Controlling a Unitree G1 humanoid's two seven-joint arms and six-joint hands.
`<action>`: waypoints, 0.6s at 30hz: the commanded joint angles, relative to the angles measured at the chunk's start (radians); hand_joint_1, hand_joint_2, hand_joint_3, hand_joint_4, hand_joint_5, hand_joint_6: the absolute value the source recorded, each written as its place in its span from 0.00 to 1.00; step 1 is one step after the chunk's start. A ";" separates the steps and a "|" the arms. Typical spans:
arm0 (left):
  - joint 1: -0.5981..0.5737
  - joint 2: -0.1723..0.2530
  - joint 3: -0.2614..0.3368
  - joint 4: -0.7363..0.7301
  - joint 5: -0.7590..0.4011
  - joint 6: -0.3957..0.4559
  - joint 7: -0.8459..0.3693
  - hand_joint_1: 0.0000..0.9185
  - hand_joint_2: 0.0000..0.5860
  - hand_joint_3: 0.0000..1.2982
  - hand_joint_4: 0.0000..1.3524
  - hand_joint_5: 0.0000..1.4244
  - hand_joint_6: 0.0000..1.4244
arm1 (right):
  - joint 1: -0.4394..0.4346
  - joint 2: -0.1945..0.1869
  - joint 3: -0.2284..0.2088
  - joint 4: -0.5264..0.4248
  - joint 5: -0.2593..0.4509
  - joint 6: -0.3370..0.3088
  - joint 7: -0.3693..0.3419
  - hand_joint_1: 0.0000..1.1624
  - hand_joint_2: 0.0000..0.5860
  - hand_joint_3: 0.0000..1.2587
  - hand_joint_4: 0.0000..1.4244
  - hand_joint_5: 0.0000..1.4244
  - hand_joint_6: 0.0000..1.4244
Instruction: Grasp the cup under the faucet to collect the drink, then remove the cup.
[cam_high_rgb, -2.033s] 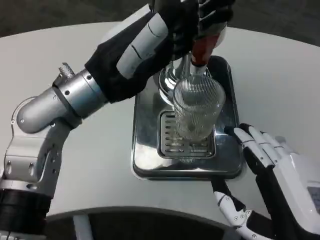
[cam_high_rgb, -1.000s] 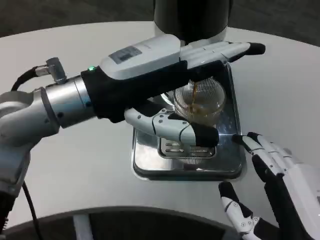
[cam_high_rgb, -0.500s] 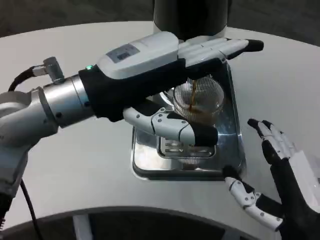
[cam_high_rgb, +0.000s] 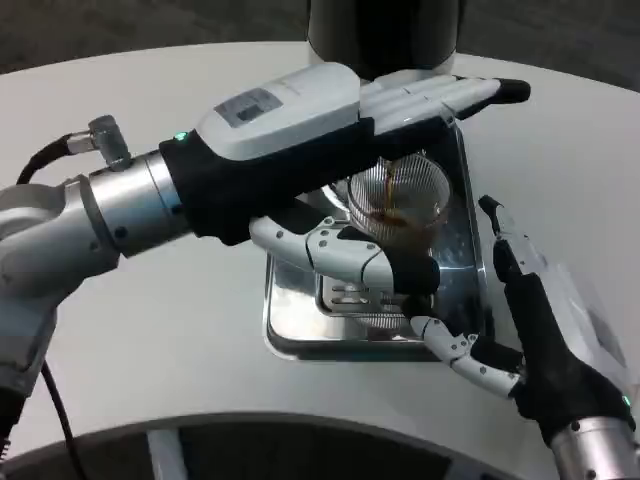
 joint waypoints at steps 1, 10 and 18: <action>0.020 0.008 -0.018 0.008 0.003 -0.007 -0.005 0.00 0.18 0.00 0.00 0.02 0.00 | -0.037 -0.010 -0.008 0.072 0.068 -0.020 -0.053 0.52 0.42 0.00 0.00 0.00 0.00; 0.024 0.021 -0.013 0.005 0.006 -0.009 -0.006 0.00 0.19 0.00 0.00 0.02 0.01 | -0.140 -0.046 0.000 0.223 0.189 -0.091 -0.102 0.59 0.37 0.00 0.00 0.00 0.01; 0.034 0.030 -0.008 -0.005 0.000 -0.004 -0.006 0.00 0.19 0.00 0.00 0.02 0.01 | -0.238 -0.032 -0.005 0.365 0.273 -0.133 -0.163 0.60 0.36 0.00 0.00 0.00 0.01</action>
